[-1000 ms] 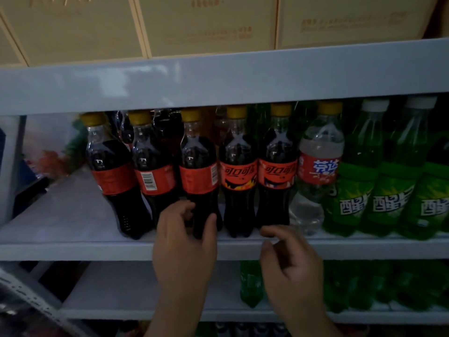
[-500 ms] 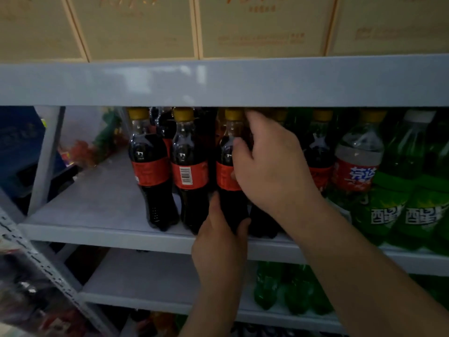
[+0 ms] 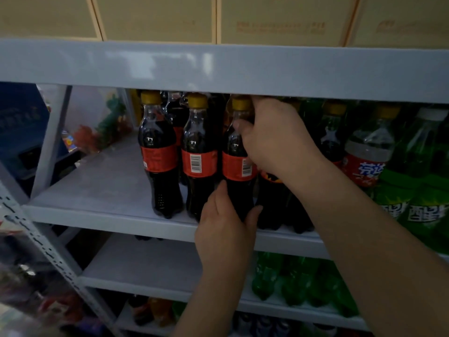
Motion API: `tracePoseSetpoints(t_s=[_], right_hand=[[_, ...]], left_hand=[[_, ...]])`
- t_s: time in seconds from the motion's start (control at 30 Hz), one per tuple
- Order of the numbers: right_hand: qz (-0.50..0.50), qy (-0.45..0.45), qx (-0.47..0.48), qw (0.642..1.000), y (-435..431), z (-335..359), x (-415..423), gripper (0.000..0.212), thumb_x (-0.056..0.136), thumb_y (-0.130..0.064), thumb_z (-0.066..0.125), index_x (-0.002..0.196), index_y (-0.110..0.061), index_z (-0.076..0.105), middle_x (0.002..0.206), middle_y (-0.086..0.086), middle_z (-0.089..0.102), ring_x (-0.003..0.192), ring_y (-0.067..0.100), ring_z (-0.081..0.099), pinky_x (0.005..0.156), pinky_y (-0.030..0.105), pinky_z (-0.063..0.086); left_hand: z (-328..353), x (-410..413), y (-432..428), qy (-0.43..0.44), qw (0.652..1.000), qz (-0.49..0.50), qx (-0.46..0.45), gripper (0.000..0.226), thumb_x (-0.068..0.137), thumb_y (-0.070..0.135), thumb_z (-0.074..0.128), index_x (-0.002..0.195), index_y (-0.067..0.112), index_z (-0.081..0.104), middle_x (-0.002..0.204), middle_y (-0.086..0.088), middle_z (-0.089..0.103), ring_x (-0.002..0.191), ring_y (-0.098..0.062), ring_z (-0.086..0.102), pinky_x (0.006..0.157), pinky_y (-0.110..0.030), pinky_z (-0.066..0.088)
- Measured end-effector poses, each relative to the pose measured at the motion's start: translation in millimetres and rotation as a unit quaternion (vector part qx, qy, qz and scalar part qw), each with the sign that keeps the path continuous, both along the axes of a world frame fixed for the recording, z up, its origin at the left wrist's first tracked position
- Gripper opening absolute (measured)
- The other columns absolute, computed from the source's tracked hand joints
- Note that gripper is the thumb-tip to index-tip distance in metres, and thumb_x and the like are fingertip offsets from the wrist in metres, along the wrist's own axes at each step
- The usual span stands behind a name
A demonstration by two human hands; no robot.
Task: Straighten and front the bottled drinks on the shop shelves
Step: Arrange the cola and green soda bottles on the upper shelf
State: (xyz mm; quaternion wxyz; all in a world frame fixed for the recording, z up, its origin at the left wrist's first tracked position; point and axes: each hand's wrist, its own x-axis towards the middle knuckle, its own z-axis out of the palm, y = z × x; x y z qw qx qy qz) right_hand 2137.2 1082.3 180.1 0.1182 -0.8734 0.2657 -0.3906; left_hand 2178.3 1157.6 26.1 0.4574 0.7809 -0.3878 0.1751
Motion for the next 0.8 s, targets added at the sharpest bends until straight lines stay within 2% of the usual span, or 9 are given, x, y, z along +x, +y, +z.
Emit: tracePoseSetpoints(t_s=[0.1, 0.17, 0.23, 0.27, 0.37, 0.43, 0.57, 0.7, 0.8], right_hand=[[-0.005, -0.001, -0.017, 1.000, -0.5, -1.4, 1.9, 0.021, 0.094, -0.025, 0.054, 0.110, -0.012, 0.058, 0.089, -0.003, 0.051, 0.073, 0.007, 0.044, 0.059, 0.012, 0.032], [-0.007, -0.015, -0.005, 1.000, 0.4, -2.7, 4.1, 0.019, 0.095, -0.026, 0.052, 0.108, -0.014, 0.058, 0.089, -0.003, 0.055, 0.072, 0.007, 0.047, 0.054, 0.012, 0.035], [0.000, -0.038, 0.054, 0.998, -0.9, -4.5, 6.5, 0.016, 0.095, -0.029, 0.051, 0.102, -0.015, 0.055, 0.088, 0.003, 0.062, 0.071, 0.016, 0.059, 0.060, 0.025, 0.047], [0.007, -0.050, 0.097, 0.994, -1.5, -4.6, 7.4, 0.016, 0.094, -0.031, 0.052, 0.098, -0.016, 0.053, 0.084, 0.007, 0.064, 0.068, 0.022, 0.061, 0.059, 0.029, 0.049], [0.005, -0.080, 0.129, 0.988, -4.4, -5.3, 9.8, 0.018, 0.090, -0.034, 0.058, 0.090, -0.017, 0.054, 0.075, 0.006, 0.062, 0.063, 0.025, 0.062, 0.056, 0.032, 0.048], [0.002, -0.098, 0.108, 0.989, -4.0, -7.0, 10.5, 0.020, 0.087, -0.036, 0.063, 0.090, -0.018, 0.054, 0.075, 0.000, 0.061, 0.065, 0.023, 0.063, 0.060, 0.033, 0.052], [0.004, -0.108, 0.090, 0.990, -2.6, -8.0, 11.6, 0.023, 0.085, -0.042, 0.064, 0.089, -0.020, 0.056, 0.079, -0.004, 0.062, 0.067, 0.019, 0.063, 0.066, 0.030, 0.052], [0.004, -0.092, 0.073, 0.993, -3.4, -7.0, 11.5, 0.024, 0.086, -0.045, 0.062, 0.090, -0.022, 0.059, 0.076, -0.009, 0.061, 0.066, 0.015, 0.061, 0.065, 0.024, 0.046], [0.017, -0.093, 0.088, 0.992, -3.6, -8.4, 10.9, 0.028, 0.087, -0.046, 0.060, 0.095, -0.019, 0.065, 0.082, -0.007, 0.065, 0.068, 0.015, 0.062, 0.067, 0.028, 0.051]], left_hand=[[4.3, 2.4, -4.2, 0.020, 1.000, -0.008, -0.004, 0.077, 0.067, 0.035, 0.085, 0.129, 0.004, 0.052, 0.116, -0.010, 0.061, 0.104, -0.026, 0.062, 0.072, -0.038, 0.057], [4.6, 3.7, -5.2, 0.021, 1.000, -0.012, -0.004, 0.074, 0.069, 0.028, 0.084, 0.131, 0.005, 0.049, 0.117, -0.010, 0.057, 0.105, -0.026, 0.060, 0.072, -0.037, 0.056], [4.5, 5.3, -5.3, 0.010, 1.000, -0.007, 0.012, 0.073, 0.072, 0.022, 0.082, 0.134, 0.003, 0.047, 0.118, -0.012, 0.057, 0.105, -0.029, 0.060, 0.074, -0.037, 0.054], [4.9, 6.1, -4.5, 0.008, 1.000, -0.006, 0.022, 0.073, 0.073, 0.017, 0.080, 0.135, 0.002, 0.046, 0.118, -0.014, 0.058, 0.103, -0.030, 0.061, 0.073, -0.038, 0.054], [5.1, 8.0, -1.8, 0.002, 1.000, -0.005, 0.020, 0.068, 0.072, 0.003, 0.074, 0.135, -0.003, 0.047, 0.113, -0.018, 0.063, 0.088, -0.034, 0.066, 0.063, -0.038, 0.054], [5.6, 6.9, -1.1, -0.012, 1.000, 0.003, 0.003, 0.069, 0.071, 0.010, 0.078, 0.132, -0.002, 0.050, 0.112, -0.017, 0.065, 0.084, -0.031, 0.068, 0.059, -0.035, 0.054], [10.7, 3.5, -6.2, -0.015, 1.000, 0.013, 0.002, 0.083, 0.070, 0.041, 0.081, 0.135, 0.004, 0.047, 0.118, -0.011, 0.064, 0.094, -0.026, 0.067, 0.061, -0.034, 0.054], [10.4, 6.0, -10.0, 0.000, 1.000, 0.022, 0.004, 0.087, 0.065, 0.042, 0.084, 0.134, 0.004, 0.047, 0.114, -0.013, 0.066, 0.092, -0.029, 0.067, 0.059, -0.036, 0.054], [7.9, 6.9, -10.2, 0.006, 0.999, 0.031, 0.023, 0.087, 0.063, 0.035, 0.087, 0.134, 0.004, 0.048, 0.101, -0.012, 0.068, 0.082, -0.029, 0.068, 0.054, -0.037, 0.053]])
